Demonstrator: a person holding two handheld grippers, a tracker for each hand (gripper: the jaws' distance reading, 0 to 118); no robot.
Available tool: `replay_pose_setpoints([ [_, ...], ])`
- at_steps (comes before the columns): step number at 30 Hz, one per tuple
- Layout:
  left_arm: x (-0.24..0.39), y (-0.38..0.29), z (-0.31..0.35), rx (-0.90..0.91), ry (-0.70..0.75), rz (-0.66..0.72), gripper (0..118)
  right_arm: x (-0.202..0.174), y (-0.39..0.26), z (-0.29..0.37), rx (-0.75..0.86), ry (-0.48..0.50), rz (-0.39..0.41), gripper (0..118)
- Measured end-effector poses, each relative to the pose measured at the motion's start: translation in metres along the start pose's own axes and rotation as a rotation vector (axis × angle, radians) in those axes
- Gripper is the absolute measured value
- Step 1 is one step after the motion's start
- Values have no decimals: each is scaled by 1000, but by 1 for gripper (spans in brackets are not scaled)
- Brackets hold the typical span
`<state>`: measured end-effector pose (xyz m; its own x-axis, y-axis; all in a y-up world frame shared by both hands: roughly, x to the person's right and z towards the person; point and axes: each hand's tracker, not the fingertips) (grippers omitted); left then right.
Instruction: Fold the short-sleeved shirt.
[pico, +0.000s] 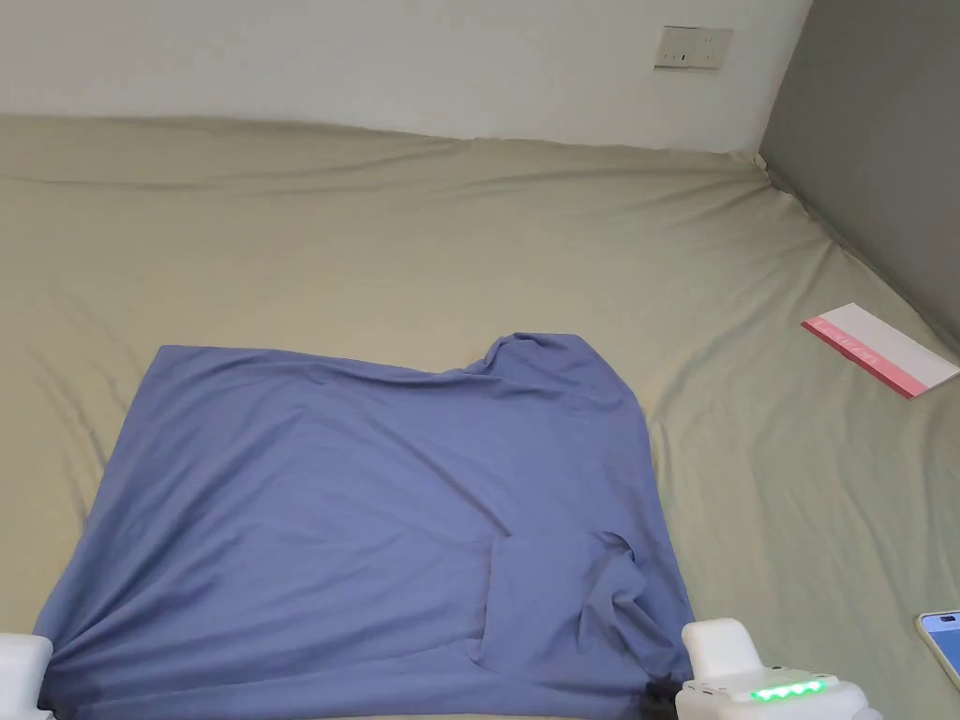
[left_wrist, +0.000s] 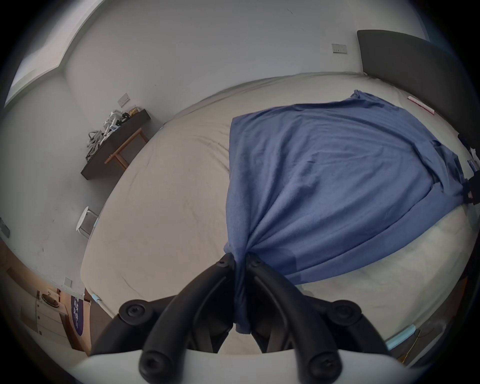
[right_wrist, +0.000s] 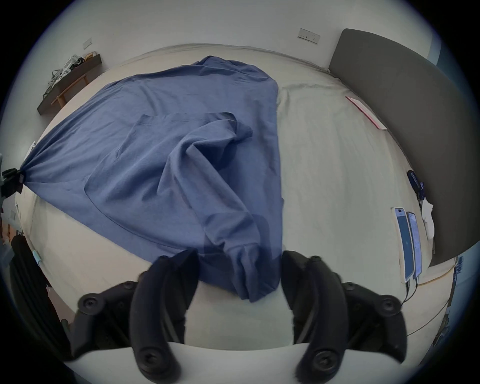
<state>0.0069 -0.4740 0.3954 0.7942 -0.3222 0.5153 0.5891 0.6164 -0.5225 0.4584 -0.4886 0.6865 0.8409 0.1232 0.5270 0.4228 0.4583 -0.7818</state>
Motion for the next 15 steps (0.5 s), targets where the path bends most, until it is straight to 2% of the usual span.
replay_pose_setpoints([
  [1,1,0,-2,-9,3,-6,5,-1,2,-3,-1,11,4,48],
  [4,3,-1,-6,-28,5,-25,5,-5,5,-9,-13,52,43,26],
  [6,4,0,-7,-40,4,-41,5,-7,7,-9,-13,65,68,23],
  [8,4,-1,-10,-52,0,-54,5,-5,9,-6,-13,86,74,13],
  [11,3,-4,-9,-55,-1,-65,5,2,8,7,17,96,76,12],
  [15,1,-4,2,-33,-4,-65,5,17,3,38,91,138,32,11],
])
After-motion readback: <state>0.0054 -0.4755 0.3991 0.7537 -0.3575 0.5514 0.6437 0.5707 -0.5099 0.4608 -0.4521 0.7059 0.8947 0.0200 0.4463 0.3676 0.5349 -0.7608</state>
